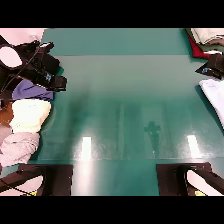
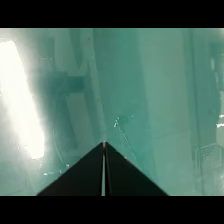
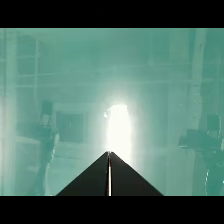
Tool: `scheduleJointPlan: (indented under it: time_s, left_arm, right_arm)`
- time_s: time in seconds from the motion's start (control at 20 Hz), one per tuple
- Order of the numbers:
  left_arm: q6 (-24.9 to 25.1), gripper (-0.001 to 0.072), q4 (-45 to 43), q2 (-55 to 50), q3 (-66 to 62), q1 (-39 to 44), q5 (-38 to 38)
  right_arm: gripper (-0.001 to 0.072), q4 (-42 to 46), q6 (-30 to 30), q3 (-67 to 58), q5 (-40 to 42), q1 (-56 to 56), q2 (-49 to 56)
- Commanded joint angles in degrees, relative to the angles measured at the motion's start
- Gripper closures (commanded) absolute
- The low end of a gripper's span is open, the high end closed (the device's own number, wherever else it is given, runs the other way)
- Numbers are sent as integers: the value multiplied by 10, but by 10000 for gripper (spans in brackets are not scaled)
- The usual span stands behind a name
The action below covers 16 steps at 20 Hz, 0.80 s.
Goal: Fold the shirts.
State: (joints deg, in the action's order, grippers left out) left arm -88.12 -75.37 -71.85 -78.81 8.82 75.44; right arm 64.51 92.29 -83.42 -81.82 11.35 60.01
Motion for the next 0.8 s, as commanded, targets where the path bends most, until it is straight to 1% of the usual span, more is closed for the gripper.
scheduleJointPlan:
  time_s: [0.0,0.5,0.55,0.65,0.7,0.75]
  left_arm:
    - [0,678,0,0,0,0,0]
    - [0,678,0,0,0,0,0]
    - [0,678,0,0,0,0,-7]
    - [2,678,-1,0,0,0,-60]
    - [13,673,-9,-1,0,0,-88]
    - [34,377,-30,-1,0,0,-127]
  right_arm:
    - [695,0,0,0,0,-1,0]
    - [695,0,0,0,-2,-1,0]
    - [695,0,0,0,-2,-1,0]
    - [695,0,0,0,-2,-1,0]
    - [695,0,0,0,-2,-1,0]
    - [695,0,0,0,-2,-1,0]
